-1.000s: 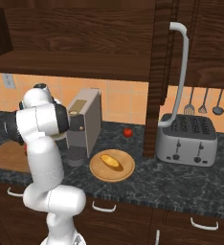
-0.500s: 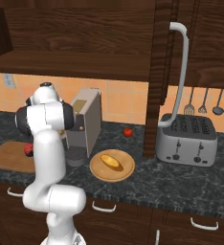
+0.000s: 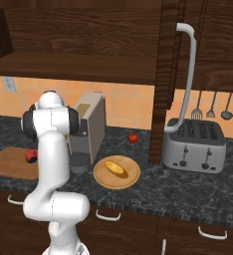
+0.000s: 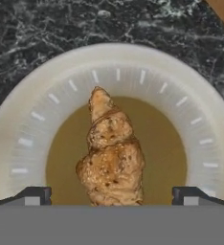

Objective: From the different types of pastries on the counter, select a croissant and place it on the cutting board. Then retrieve a jar of jam from the cabinet and place it alongside the croissant on the cutting board.

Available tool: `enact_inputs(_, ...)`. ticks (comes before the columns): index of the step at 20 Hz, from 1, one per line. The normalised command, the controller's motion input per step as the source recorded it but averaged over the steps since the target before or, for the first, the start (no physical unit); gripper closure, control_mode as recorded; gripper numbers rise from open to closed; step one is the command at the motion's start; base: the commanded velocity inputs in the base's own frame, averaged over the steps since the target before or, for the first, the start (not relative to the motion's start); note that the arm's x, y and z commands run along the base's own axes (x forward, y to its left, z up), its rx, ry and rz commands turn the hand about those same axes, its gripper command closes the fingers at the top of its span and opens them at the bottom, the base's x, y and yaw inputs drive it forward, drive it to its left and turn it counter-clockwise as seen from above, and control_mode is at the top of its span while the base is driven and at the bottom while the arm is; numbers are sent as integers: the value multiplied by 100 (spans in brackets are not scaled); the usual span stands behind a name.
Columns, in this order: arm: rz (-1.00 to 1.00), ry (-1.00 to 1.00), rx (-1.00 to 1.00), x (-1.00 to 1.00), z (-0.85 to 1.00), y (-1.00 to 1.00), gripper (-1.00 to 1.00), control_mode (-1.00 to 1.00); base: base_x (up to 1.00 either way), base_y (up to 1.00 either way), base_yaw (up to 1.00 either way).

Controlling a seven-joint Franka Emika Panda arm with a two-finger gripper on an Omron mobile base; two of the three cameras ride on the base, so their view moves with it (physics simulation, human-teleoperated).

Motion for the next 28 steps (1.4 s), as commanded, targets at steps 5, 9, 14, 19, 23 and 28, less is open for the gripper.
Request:
enact_inputs(5, 0, 8, 0, 20, -51, 2, -100, -100, 0, 0, 0)
enact_inputs(9, 0, 10, 0, 29, -51, 7, -100, -100, 0, 0, 0)
enact_inputs(14, 0, 11, 0, 13, -56, 15, 100, -100, 0, 0, 0)
enact_inputs(19, 0, 0, -4, -2, -16, 5, 100, -100, 0, 0, 0)
enact_inputs(23, 0, 0, -6, -22, 2, 5, 100, -100, 0, 0, 0)
enact_inputs(28, 0, 1, 0, -6, 29, 0, 100, -100, 0, 0, 0)
